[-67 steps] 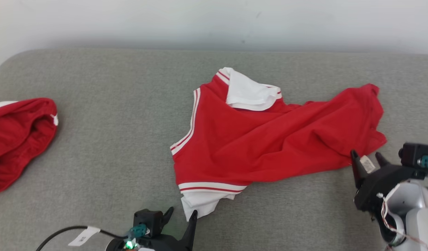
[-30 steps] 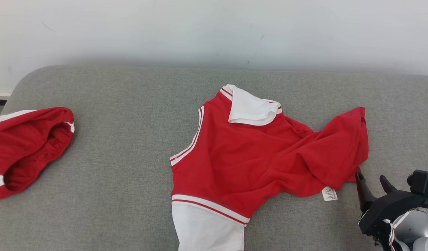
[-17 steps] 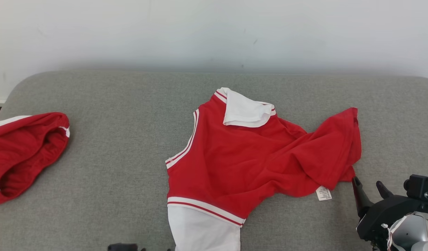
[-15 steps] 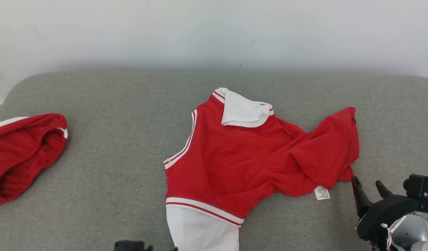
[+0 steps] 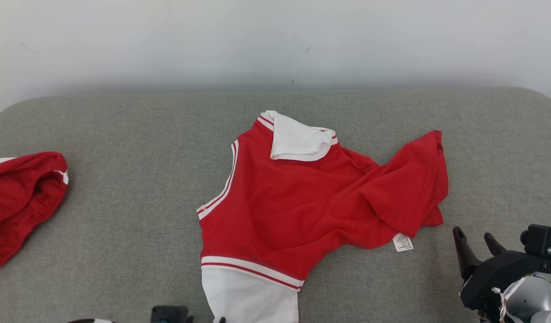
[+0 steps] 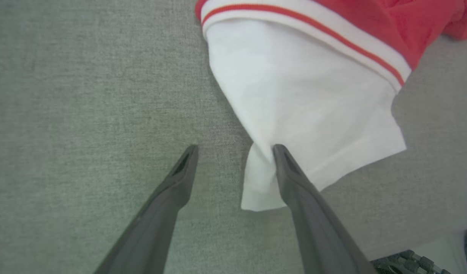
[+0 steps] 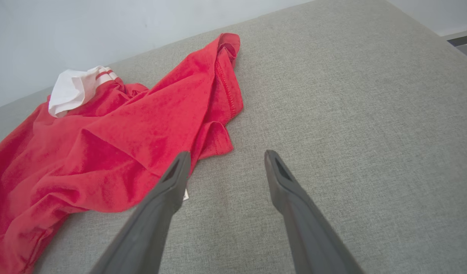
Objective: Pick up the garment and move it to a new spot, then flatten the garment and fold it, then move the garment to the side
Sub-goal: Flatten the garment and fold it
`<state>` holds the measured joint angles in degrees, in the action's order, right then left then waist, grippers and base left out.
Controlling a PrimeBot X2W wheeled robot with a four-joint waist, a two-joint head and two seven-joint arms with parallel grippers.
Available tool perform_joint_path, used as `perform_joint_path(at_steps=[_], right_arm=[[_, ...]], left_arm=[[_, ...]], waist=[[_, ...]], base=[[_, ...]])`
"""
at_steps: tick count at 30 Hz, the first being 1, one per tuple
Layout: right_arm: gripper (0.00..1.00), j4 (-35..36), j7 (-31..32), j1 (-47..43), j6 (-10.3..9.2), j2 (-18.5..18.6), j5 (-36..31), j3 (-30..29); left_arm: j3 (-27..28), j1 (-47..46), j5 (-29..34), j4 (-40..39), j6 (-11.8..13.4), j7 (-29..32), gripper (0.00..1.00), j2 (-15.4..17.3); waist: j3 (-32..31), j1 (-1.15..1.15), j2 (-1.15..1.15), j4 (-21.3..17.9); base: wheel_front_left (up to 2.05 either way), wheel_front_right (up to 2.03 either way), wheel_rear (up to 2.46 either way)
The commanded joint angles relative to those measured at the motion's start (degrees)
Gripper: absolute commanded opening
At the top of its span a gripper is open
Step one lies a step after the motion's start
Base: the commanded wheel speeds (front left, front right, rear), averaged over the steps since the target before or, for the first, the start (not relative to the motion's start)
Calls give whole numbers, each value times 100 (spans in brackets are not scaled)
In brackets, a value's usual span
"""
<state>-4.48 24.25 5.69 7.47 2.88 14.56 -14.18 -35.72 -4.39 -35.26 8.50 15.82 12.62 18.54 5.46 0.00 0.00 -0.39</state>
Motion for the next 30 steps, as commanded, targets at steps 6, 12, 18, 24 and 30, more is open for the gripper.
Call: perform_joint_path(at_steps=[6, 12, 18, 24, 30], right_arm=[[100, -78, 35, -59, 6, 0, -72, -23], [100, -473, 127, 276, 6, 0, -315, 235], [100, -949, 46, 720, 6, -2, -814, 136], [100, -1431, 199, 1055, 6, 0, -897, 552], [91, -1531, 325, 916, 6, 3, -897, 567]], left_arm=[[120, 105, -115, 21, 39, -21, 100, 141], [209, -60, -36, 150, 146, -217, 100, 84], [161, -181, 29, 295, 122, -343, 100, 6], [137, -251, -42, 341, 44, -435, 100, -85], [137, -244, -64, 313, 23, -531, 100, -101]], waist=[[101, 0, 0, -28], [218, 0, 0, -15], [297, 0, 0, 118], [331, 0, 0, 336], [327, 0, 0, 528]], base=[[0, 0, 0], [0, 0, 0], [0, 0, 0], [0, 0, 0], [0, 0, 0]])
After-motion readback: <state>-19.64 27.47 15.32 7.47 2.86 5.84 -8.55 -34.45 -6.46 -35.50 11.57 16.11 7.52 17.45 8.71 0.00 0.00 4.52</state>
